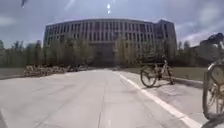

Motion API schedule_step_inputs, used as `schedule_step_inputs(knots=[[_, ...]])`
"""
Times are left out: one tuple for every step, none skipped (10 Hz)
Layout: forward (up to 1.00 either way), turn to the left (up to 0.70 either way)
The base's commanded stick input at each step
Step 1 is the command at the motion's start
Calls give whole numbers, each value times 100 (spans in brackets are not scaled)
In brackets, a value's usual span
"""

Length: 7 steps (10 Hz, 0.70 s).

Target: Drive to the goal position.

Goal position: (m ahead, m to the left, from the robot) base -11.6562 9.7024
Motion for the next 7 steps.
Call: schedule_step_inputs(knots=[[100,0],[100,0],[100,0],[100,0],[100,0],[100,0],[100,0]])
